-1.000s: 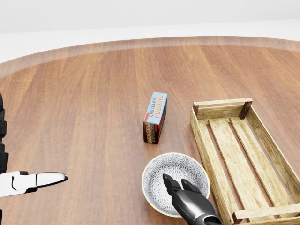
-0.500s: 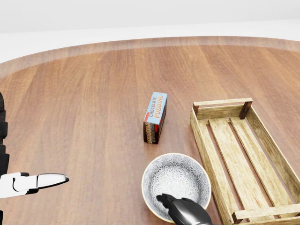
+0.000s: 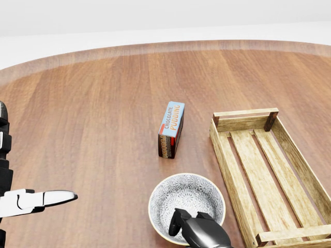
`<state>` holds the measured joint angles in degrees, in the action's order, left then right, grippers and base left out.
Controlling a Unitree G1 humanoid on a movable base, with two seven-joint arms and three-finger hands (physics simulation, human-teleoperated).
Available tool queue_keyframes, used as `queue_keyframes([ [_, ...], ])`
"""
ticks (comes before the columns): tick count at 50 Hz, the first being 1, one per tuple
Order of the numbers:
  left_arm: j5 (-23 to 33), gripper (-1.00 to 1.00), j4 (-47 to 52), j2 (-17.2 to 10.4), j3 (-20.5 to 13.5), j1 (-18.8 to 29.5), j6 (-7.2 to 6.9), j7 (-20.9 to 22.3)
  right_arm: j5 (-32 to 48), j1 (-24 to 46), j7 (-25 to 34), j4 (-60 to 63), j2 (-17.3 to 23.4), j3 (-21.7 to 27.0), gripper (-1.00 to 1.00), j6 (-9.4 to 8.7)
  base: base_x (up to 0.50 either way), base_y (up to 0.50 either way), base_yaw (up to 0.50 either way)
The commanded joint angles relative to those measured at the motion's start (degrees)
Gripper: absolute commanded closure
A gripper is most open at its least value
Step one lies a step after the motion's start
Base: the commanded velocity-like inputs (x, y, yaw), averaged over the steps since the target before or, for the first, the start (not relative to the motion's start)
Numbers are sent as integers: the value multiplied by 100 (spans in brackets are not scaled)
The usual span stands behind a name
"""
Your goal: Pick up the bowl on the left and put it in the tray.
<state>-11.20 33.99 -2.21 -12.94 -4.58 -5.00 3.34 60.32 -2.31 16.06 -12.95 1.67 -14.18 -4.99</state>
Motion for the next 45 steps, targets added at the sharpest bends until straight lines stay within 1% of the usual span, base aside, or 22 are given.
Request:
queue_keyframes([
  [1,161,-100,-544,31,129,21,0,-31,-249,-216,312,-290,-33,-123,100,-1,0,0,0],
  [5,170,-100,-501,43,154,-6,0,-27,-254,-192,314,-304,-38,-124,100,-1,0,0,0],
  [7,174,-100,-509,42,156,-2,0,-23,-203,-176,409,-198,-30,-134,100,-1,0,0,0],
  [10,208,-100,-581,73,190,-60,0,-3,-85,-102,676,151,-27,-113,100,-1,0,0,0],
  [13,170,-100,-441,51,166,-27,0,-26,27,-65,916,471,-34,-105,100,-1,0,0,0],
  [15,188,-100,-440,62,189,-46,0,-18,129,29,1191,843,-49,-66,100,-1,0,0,0],
  [28,215,-100,-399,81,227,-72,0,-12,625,653,2394,2204,-159,254,100,-1,0,0,0],
  [41,269,-100,-499,121,298,-142,0,2,814,989,2394,2985,-108,661,100,-1,0,0,0],
  [45,236,-100,-330,98,261,-111,0,-27,811,1127,2394,3128,-65,802,100,-1,0,0,0],
])
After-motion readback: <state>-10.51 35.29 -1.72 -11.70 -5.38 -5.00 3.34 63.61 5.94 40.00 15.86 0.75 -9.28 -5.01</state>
